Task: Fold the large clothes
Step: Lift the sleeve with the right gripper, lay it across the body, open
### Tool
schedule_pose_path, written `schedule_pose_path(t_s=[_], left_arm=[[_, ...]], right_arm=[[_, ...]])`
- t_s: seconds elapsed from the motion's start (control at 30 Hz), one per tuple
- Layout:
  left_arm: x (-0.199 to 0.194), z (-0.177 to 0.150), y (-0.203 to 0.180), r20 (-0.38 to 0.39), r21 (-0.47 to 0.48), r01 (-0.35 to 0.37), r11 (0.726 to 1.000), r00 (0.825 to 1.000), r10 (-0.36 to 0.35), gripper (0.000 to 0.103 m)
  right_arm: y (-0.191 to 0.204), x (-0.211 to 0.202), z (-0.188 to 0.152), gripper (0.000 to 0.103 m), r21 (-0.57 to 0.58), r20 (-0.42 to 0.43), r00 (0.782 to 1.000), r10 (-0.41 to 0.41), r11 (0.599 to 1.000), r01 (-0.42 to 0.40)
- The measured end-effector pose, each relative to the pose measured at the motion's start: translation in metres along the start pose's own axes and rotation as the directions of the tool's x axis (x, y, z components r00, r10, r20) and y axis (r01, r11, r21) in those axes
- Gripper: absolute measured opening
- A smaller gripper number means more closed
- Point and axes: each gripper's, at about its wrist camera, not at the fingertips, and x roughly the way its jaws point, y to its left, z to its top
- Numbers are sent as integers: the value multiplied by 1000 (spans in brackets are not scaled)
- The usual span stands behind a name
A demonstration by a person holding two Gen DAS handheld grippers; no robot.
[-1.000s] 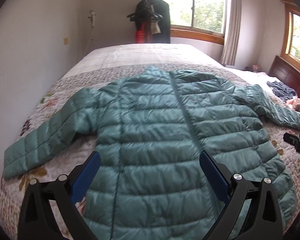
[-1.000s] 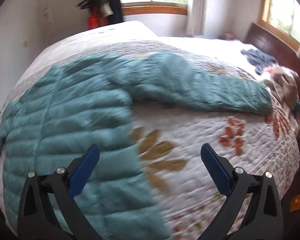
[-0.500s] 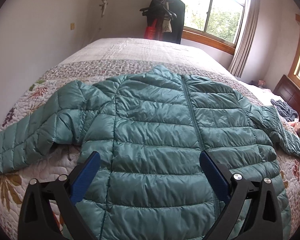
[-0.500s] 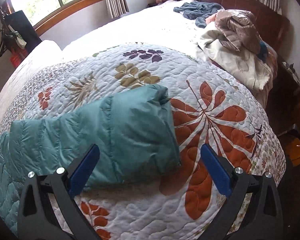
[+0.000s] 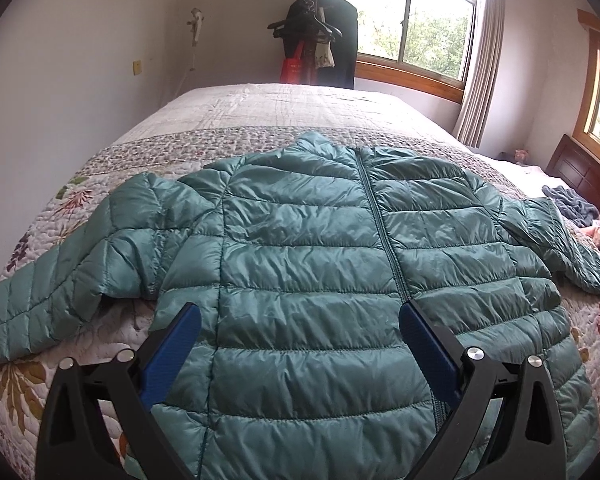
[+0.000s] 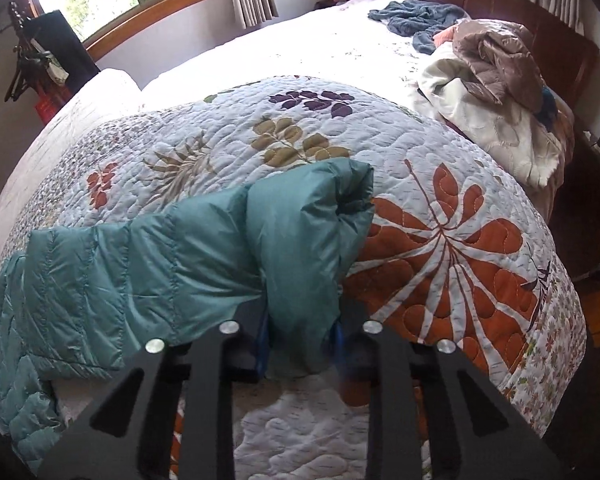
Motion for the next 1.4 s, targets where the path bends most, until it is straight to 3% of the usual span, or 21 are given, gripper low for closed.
schedule_pose_path(t_s=[0.17,0.23,0.33,0.43,0.6,0.77,0.93,1.1,1.4], left_arm=[[0,0,2,-7,-9,1,1000,1000,-1,99],[0,0,3,-12,-16,4,1000,1000,-4,99],[-2,2,5,-7,-20,6,1000,1000,-6,99],[-3,2,5,-2,-19,8,1000,1000,-8,99],[-5,3,7,1,-24,11,1000,1000,-10,99],[-5,5,13,6,-32,4,999,1000,-4,99],[-2,5,22,6,-42,1,999,1000,-1,99],[1,7,34,5,-67,-2,998,1000,2,99],[8,9,45,-6,-97,-9,995,1000,8,99]], right_arm=[[5,0,-4,16,-1,-10,997,-71,997,71],[13,-10,-5,12,5,25,998,-61,998,61],[34,-42,-5,11,-5,98,995,29,1000,-28],[69,-82,-6,11,-70,165,978,129,990,-119],[151,-124,-21,10,-247,178,943,281,941,-233],[238,-134,-53,11,-392,86,907,411,851,-348],[315,-127,-86,11,-491,-23,878,478,760,-426],[370,-112,-114,10,-533,-111,862,495,702,-472],[426,-70,-156,11,-551,-271,833,483,632,-545]])
